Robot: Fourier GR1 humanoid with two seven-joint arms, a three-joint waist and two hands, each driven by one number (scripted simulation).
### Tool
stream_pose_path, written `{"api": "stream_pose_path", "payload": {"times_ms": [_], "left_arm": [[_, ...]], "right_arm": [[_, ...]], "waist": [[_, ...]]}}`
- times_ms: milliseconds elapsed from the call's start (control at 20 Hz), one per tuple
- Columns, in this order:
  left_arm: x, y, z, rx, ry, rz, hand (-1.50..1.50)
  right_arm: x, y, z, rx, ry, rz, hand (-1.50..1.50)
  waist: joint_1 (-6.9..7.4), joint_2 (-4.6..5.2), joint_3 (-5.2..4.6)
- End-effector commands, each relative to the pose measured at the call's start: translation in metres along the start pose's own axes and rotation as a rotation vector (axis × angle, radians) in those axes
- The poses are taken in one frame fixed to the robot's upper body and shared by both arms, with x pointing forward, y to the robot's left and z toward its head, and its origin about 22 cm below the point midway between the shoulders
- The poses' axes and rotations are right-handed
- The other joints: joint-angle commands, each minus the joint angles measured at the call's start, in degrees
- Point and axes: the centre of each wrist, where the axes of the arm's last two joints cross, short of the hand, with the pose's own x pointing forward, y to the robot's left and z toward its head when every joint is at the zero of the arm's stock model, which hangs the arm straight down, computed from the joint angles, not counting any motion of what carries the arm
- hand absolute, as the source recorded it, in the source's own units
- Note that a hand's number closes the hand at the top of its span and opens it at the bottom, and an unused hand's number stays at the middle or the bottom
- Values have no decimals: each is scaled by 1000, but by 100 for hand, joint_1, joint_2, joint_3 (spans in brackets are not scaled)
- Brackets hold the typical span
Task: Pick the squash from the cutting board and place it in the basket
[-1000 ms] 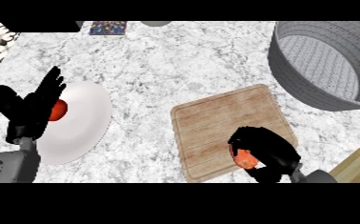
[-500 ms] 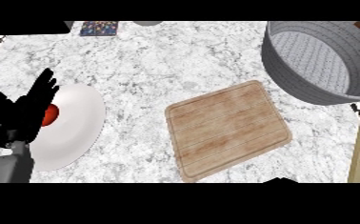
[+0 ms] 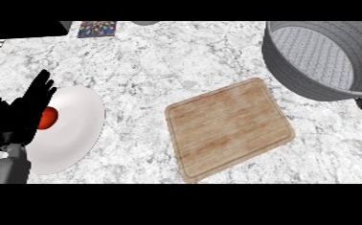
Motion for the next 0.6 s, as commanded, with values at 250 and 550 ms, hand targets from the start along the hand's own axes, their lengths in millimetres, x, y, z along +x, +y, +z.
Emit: {"api": "stream_pose_path", "payload": {"times_ms": [250,550], "left_arm": [[3,-9,5,-24,-9,4,0],[13,-14,2,-74,-8,1,0]], "right_arm": [[47,-95,67,-284,105,12,150],[88,-153,66,-401,137,21,150]], "waist": [[156,-2,103],[343,35,100]]}}
